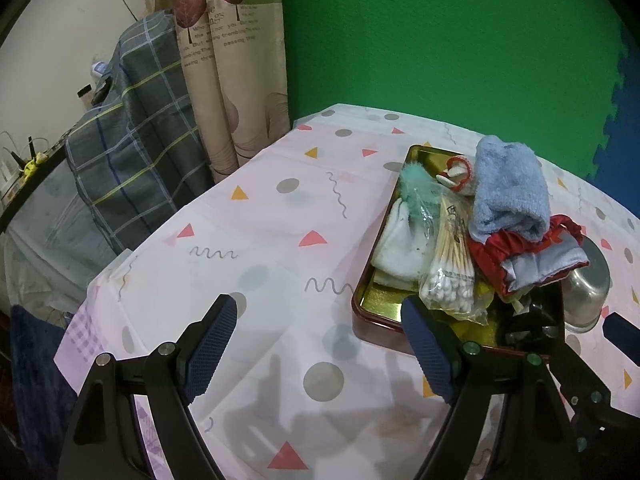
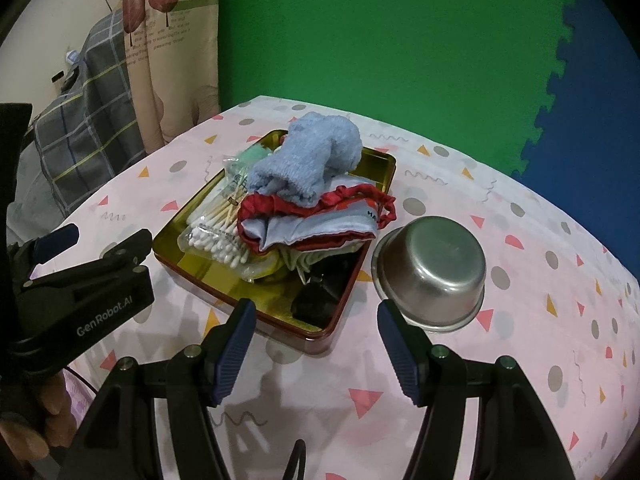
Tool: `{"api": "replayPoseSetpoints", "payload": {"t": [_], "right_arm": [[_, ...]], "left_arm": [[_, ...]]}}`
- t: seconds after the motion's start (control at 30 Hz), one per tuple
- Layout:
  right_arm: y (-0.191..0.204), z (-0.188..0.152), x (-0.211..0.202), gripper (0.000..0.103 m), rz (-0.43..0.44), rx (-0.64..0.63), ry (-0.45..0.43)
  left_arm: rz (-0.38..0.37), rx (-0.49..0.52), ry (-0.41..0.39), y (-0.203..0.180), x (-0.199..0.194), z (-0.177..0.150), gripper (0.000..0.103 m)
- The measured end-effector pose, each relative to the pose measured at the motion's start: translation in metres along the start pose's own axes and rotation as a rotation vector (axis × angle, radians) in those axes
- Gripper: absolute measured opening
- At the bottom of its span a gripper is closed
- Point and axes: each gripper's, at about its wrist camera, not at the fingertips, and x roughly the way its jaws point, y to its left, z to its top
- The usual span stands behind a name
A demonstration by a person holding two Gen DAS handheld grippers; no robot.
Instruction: Organize soft objects
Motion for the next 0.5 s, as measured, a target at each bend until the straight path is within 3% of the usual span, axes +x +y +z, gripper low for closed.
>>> {"api": "replayPoseSetpoints", "payload": {"t": [0.5], "right_arm": [[0.0018, 0.0, 0.0006, 0.065, -0.002, 0.0, 0.003]], "left_arm": [[-0.003, 0.001, 0.002, 0.0003, 0.0008, 0.0003, 0.081]]}}
